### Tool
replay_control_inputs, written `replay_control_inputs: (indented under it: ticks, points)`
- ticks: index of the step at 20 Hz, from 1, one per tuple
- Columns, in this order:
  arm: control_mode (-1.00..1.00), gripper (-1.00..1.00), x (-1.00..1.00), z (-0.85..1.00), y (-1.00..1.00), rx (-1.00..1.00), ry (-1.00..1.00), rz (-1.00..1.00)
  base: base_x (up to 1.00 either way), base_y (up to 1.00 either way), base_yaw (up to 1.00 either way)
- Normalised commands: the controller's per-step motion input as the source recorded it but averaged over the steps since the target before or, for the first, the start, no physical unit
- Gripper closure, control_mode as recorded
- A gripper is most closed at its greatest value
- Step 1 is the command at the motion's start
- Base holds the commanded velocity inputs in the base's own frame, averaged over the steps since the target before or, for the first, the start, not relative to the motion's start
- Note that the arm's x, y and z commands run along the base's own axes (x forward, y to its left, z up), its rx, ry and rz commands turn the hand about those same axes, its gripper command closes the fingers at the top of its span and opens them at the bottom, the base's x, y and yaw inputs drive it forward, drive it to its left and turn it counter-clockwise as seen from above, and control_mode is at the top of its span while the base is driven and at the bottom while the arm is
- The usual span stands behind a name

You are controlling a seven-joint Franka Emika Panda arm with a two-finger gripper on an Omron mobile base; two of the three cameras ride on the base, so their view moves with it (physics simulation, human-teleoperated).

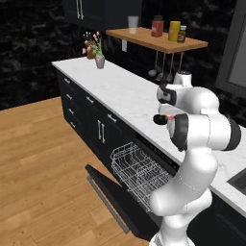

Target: Pick up the cup and bowl from the counter, place them in the dishwasher, and close the dishwasher door.

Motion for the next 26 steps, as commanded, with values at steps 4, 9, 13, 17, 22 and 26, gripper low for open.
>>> replay_control_inputs:
  ticks: [4, 9, 13, 17, 22, 26]
  points:
    - [-1.0, -1.0, 0.43, -0.22, -0.11, 0.0, 0.01, 0.0, 0.0, 0.0, 0.0]
    - [-1.0, -1.0, 0.37, -0.19, -0.18, 0.0, 0.03, 0.0, 0.0, 0.0, 0.0]
    - [-1.0, -1.0, 0.42, -0.24, -0.19, 0.0, 0.02, 0.0, 0.0, 0.0, 0.0]
    - [-1.0, -1.0, 0.43, -0.22, -0.09, 0.0, 0.01, 0.01, 0.0, 0.0, 0.0]
    - [-1.0, -1.0, 0.47, -0.22, -0.03, 0.0, 0.01, 0.01, 0.0, 0.0, 0.0]
    - [-1.0, -1.0, 0.48, -0.25, -0.01, 0.0, 0.01, 0.01, 0.0, 0.0, 0.0]
